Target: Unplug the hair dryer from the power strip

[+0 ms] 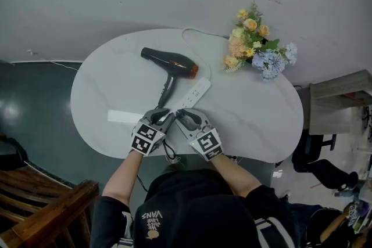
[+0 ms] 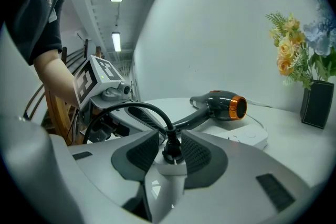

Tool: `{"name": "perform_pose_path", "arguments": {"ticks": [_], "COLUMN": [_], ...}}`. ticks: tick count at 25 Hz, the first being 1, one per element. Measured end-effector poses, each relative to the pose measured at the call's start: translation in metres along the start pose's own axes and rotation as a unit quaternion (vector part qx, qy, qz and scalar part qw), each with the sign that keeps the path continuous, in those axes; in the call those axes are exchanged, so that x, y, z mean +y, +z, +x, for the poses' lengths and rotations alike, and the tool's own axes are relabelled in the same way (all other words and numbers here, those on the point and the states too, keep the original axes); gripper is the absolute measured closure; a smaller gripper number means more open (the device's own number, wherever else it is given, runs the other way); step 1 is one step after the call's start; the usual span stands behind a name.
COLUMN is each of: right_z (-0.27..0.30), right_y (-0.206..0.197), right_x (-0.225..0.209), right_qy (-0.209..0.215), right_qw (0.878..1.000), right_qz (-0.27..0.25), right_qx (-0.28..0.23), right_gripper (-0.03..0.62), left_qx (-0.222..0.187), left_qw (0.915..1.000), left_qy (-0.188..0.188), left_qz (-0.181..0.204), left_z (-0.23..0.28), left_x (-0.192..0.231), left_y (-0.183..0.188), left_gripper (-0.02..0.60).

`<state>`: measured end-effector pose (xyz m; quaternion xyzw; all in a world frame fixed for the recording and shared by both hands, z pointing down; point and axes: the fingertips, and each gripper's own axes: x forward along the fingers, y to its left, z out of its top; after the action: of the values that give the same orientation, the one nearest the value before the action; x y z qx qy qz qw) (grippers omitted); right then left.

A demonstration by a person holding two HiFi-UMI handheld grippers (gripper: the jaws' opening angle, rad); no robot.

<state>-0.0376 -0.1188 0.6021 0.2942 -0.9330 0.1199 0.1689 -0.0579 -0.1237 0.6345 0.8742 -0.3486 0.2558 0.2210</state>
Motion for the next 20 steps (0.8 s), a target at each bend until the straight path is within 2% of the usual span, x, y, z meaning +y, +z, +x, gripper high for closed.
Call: {"name": "perform_pose_path", "arguments": {"ticks": [4,8,20], "right_z": [0.0009,0.0008,-0.0001], "right_y": [-0.0008,-0.0008,0.0016], "right_x": [-0.0028,-0.0047,-0.0041], "right_qy": [-0.004,-0.007,-0.011], "right_qw": [1.000,1.000,1.000], "right_qz": [0.001,0.001,-0.021], "right_qx": [-0.002,-0.003,-0.006], "right_gripper": [0.461,0.485,0.502], "left_qx": [0.006,0.006,0.008], "left_qw": [0.9998,0.9983,0.9975], "left_qy": [-0.009,-0.023,-0.027], "left_qz": [-0.017,-0.054,-0.065], "left_z": [0.0020,0.0006,0.0006], "left_x": [0.0002,-0.0018,-0.0023], "left_y": [-0.0006,0.0003,0.0014], "left_gripper": [0.519,0.523,0.528]}}
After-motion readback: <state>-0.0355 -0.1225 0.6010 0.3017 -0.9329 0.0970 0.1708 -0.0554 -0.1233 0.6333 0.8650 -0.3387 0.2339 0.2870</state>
